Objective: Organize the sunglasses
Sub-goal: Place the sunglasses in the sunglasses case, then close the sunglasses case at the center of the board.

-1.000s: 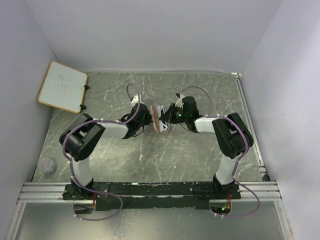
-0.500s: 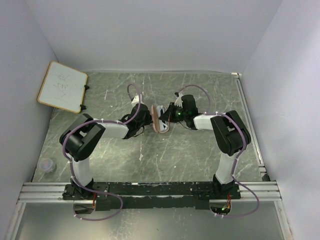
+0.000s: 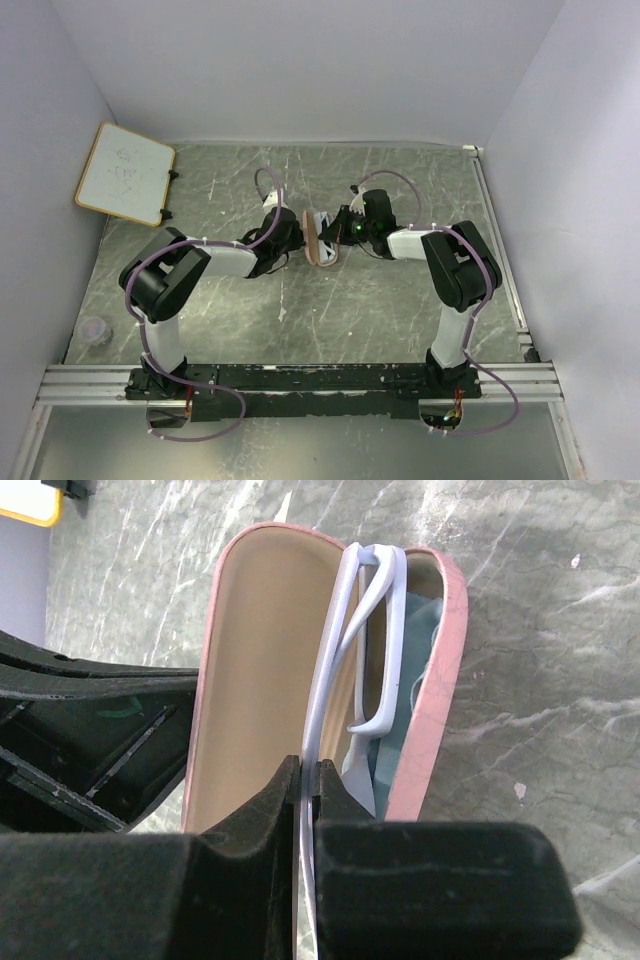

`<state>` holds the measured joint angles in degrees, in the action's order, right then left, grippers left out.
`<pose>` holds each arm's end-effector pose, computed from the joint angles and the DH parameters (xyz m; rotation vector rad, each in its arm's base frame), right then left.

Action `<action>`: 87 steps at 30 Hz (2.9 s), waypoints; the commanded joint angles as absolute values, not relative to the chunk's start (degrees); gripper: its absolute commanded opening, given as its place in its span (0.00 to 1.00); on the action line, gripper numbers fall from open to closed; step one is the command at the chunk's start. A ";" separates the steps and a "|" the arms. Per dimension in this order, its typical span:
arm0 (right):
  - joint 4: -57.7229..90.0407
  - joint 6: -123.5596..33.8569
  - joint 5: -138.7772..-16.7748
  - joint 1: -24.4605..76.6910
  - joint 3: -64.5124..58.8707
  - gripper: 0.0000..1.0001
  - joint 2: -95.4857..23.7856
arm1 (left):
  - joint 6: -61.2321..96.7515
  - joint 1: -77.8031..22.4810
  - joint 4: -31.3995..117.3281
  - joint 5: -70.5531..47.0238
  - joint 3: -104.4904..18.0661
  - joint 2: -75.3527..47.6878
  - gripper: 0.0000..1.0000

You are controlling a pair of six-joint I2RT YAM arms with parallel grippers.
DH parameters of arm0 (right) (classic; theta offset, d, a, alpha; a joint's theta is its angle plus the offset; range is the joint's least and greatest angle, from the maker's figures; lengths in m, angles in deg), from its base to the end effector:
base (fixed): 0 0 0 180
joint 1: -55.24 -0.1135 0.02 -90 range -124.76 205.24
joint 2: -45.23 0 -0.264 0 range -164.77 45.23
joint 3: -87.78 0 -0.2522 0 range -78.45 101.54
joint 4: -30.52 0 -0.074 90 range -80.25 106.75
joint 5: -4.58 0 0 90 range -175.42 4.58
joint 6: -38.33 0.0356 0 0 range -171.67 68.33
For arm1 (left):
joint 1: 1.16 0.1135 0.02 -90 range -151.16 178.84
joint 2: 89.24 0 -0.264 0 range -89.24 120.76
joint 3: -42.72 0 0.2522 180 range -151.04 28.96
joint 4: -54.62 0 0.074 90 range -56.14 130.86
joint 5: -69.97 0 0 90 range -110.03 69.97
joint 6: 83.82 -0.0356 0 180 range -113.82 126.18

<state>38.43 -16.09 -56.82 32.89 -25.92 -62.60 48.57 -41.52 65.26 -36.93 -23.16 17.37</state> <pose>0.3425 0.1592 0.1393 -0.0466 2.2933 1.0967 0.2963 -0.2383 0.1477 -0.2185 2.1109 -0.5697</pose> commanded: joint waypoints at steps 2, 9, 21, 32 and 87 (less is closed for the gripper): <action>35.89 -15.73 -58.22 33.18 -26.77 0.02 -60.59 | 47.89 -42.12 66.63 -37.86 -24.48 17.70 0.11; 35.57 -15.67 -57.98 33.13 -27.82 0.17 -57.93 | 47.81 -42.13 66.51 -37.78 -24.85 17.90 0.11; 33.42 -16.93 -59.76 33.09 -28.31 0.28 -54.79 | 47.58 -42.40 66.24 -37.74 -25.54 18.34 0.11; 27.62 -21.62 -72.66 33.17 -30.74 0.03 -46.82 | 47.26 -42.52 65.82 -37.82 -26.00 18.20 0.11; 34.01 -20.11 -69.96 32.79 -32.05 0.00 -58.55 | 43.88 -52.67 58.29 -38.81 -37.90 27.54 0.11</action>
